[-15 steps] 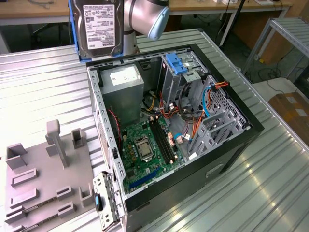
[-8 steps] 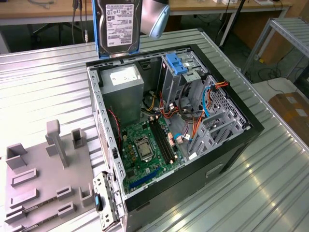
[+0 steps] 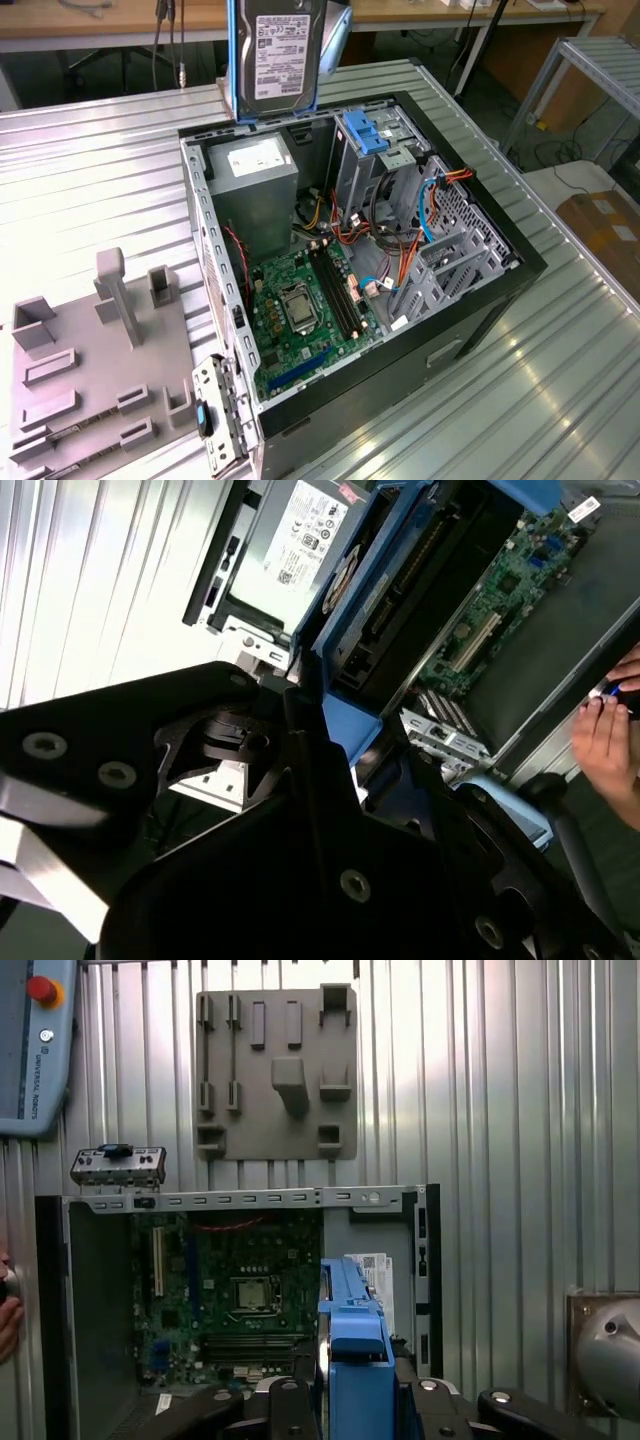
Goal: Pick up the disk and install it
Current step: 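Pick up the disk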
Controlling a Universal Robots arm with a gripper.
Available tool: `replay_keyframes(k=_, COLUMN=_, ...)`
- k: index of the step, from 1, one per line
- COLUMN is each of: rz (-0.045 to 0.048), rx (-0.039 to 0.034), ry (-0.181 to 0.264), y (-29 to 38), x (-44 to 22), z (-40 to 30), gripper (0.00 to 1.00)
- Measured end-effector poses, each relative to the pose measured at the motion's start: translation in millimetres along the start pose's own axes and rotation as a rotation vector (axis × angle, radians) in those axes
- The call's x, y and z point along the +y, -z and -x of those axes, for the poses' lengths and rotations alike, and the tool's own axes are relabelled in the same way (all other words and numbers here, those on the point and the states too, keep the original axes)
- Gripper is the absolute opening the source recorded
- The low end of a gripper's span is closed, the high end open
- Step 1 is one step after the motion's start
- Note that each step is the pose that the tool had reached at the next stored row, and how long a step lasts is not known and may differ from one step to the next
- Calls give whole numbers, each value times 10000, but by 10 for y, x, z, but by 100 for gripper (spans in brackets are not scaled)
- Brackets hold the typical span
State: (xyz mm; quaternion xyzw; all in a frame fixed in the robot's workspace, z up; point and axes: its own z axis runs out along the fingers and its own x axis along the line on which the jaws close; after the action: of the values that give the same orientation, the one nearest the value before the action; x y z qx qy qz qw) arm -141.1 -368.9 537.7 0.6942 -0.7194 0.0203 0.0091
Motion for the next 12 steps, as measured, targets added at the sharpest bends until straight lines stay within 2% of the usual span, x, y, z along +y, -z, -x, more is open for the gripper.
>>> replay_keyframes(k=2, rz=1, rx=2, ry=1, y=-9, x=-102, z=1, gripper=37)
replay_keyframes(k=5, rz=1, rx=2, ry=2, y=-17, x=-167, z=-43, gripper=37)
replay_keyframes(k=9, rz=1, rx=-1, ry=-6, y=-39, x=-242, z=-138, gripper=37)
replay_keyframes(k=10, rz=3, rx=-18, ry=-8, y=-49, x=-262, z=-161, gripper=37)
replay_keyframes(k=12, rz=4, rx=-98, ry=-11, y=-70, x=-313, z=-188, gripper=37)
